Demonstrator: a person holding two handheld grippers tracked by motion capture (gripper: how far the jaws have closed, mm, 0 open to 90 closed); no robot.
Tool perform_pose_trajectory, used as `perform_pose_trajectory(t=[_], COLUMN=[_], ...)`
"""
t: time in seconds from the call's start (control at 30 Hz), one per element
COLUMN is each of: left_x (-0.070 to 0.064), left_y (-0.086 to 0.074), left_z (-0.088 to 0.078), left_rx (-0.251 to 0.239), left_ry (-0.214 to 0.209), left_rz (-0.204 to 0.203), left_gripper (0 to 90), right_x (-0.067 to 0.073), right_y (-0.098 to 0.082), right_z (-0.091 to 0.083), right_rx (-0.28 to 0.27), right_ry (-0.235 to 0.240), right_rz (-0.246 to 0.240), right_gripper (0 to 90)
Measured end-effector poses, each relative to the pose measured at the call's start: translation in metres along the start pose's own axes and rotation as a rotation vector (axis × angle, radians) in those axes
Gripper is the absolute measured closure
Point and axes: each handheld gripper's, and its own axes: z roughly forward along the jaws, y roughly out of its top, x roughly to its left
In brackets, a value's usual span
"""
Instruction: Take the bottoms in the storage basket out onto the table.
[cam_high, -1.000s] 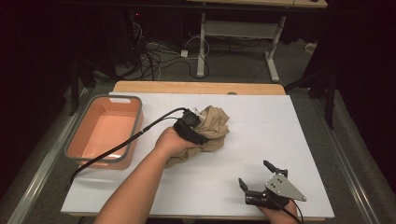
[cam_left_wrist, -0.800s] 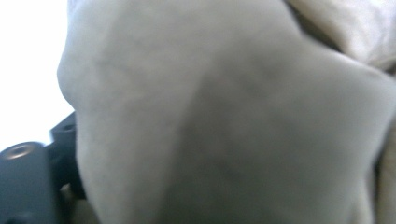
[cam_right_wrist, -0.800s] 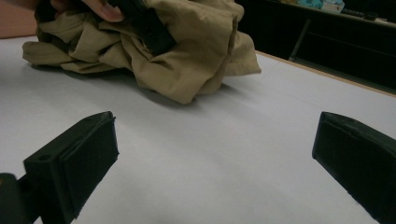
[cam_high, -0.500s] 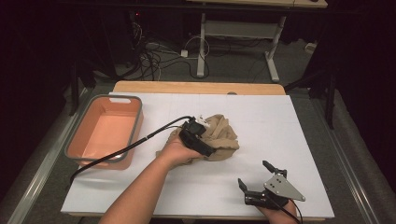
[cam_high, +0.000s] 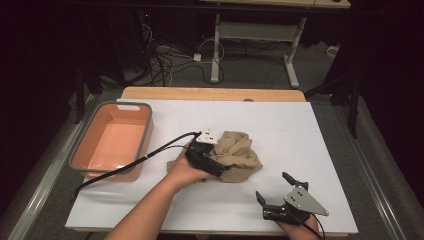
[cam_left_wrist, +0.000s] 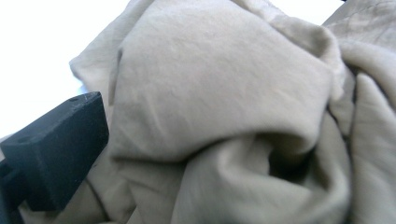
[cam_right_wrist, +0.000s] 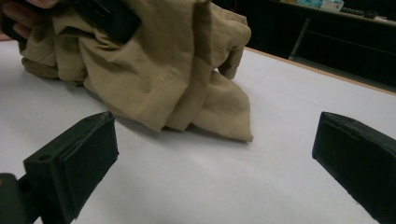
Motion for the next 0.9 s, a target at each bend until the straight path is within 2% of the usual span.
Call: perform_pose_trajectory(t=[0.03,0.07,0.2,0.27,0.33,0.37,0.43,0.57,0.6,0.7,0.83,0.9], left_x=[0.0,-0.003,-0.011,-0.016,-0.017,-0.019,-0.021,-0.021,-0.021,-0.019,-0.018,-0.02], left_y=[0.0,-0.004,-0.013,-0.019,-0.023,-0.031,-0.039,-0.056,-0.056,-0.071,-0.084,-0.088], left_z=[0.0,-0.007,-0.021,-0.029,-0.033,-0.04,-0.046,-0.057,-0.057,-0.066,-0.073,-0.075], left_rx=[0.0,-0.017,-0.045,-0.049,-0.055,-0.067,-0.074,-0.08,-0.08,-0.098,-0.116,-0.116], left_ry=[0.0,0.018,0.036,0.06,0.058,0.055,0.054,0.07,0.07,0.08,0.093,0.111], left_rz=[0.0,0.002,0.008,0.02,0.016,-0.001,-0.006,-0.009,-0.009,-0.032,-0.037,-0.027], left_gripper=[0.0,0.0,0.0,0.0,0.0,0.0,0.0,0.0,0.0,0.0,0.0,0.0], right_x=[0.0,0.0,0.0,0.001,0.001,0.002,0.002,0.004,0.004,0.006,0.007,0.007], right_y=[0.0,0.0,0.001,0.001,0.001,0.002,0.002,0.003,0.003,0.004,0.003,0.003], right_z=[0.0,0.0,0.0,0.001,0.001,0.001,0.001,0.002,0.002,0.003,0.004,0.004], right_rx=[-0.001,-0.002,-0.002,-0.003,-0.003,-0.004,-0.008,-0.01,-0.01,-0.006,-0.003,0.0], right_ry=[0.0,0.0,0.003,0.003,0.005,0.007,0.013,0.02,0.02,0.022,0.021,0.021], right_rz=[0.001,0.001,0.001,0.002,0.002,0.002,0.003,0.004,0.004,0.004,0.002,0.002], right_gripper=[0.9,0.9,0.9,0.9,0.9,0.9,0.9,0.9,0.9,0.9,0.9,0.9])
